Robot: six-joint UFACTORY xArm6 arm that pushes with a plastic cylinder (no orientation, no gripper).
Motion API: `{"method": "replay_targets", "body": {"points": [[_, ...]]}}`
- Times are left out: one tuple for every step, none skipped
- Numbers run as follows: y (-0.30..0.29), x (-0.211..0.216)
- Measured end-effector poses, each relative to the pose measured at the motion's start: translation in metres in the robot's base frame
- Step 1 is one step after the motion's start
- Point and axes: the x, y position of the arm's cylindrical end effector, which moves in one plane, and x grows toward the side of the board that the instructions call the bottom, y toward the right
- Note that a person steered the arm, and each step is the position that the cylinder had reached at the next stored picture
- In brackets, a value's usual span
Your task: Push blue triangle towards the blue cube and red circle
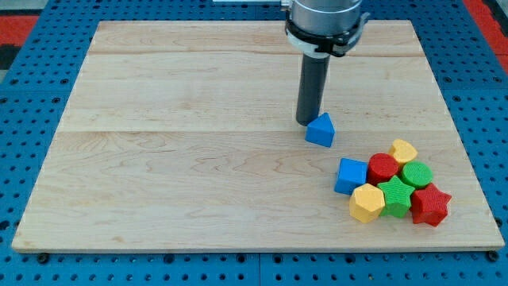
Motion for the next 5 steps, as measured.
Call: {"method": "replay_targets", "body": {"points": [[0.013,0.011],[0.022,0.022],[0.023,0.028],[0.033,0.031],[0.040,0.031]]}}
